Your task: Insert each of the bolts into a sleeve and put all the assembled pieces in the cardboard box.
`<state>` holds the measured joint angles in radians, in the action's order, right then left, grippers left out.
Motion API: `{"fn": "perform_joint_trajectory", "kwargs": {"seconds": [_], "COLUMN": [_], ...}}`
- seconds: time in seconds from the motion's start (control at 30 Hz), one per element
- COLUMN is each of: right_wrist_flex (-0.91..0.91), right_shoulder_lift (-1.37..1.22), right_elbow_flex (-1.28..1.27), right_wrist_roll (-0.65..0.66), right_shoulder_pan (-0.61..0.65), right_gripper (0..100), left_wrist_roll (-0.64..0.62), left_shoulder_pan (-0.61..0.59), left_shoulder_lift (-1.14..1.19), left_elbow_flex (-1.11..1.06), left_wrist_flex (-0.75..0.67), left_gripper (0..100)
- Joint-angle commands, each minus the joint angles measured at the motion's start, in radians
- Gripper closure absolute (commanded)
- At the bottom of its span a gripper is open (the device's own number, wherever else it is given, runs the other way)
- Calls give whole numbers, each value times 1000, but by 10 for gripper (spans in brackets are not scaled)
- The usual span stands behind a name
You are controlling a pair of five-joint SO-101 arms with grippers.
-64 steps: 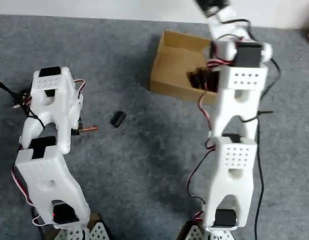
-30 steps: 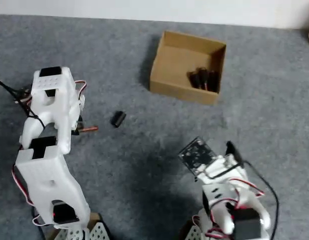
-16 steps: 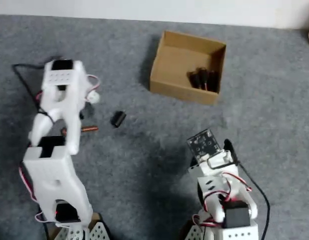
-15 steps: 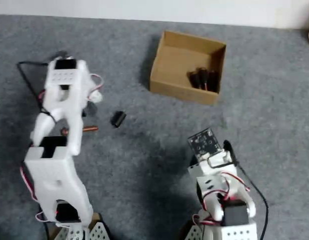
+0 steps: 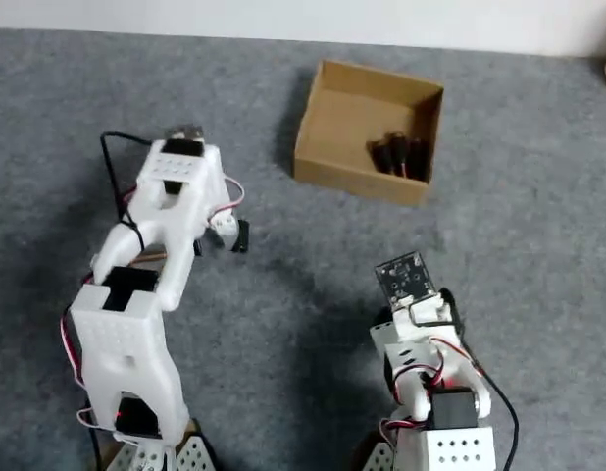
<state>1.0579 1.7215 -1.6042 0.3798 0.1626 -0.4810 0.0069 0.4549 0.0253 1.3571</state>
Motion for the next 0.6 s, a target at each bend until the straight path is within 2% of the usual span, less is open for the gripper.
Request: {"fn": "perform_joint_trajectory", "kwargs": {"seconds": [0.0, 0.27, 0.33, 0.43, 0.57], "right_wrist_flex": [-28, -81, -81, -81, -82], "right_shoulder_lift": [4, 4, 4, 4, 4], "right_elbow_flex": [4, -50, -50, -51, -51], "right_wrist_roll": [-6, -6, -6, -6, -6], "right_shoulder_pan": [-12, -8, -8, -8, -7], "right_gripper": [699, 699, 699, 699, 699], "left_wrist_roll": [6, 5, 5, 5, 9], "left_shoulder_pan": [53, 352, 389, 372, 246], "left_shoulder_lift": [-8, -16, -19, -22, -22], "left_elbow_flex": [-28, -42, -42, -42, 10], "left_wrist_flex": [-9, -15, -17, -9, 38], "left_gripper": [839, 839, 839, 839, 839]}}
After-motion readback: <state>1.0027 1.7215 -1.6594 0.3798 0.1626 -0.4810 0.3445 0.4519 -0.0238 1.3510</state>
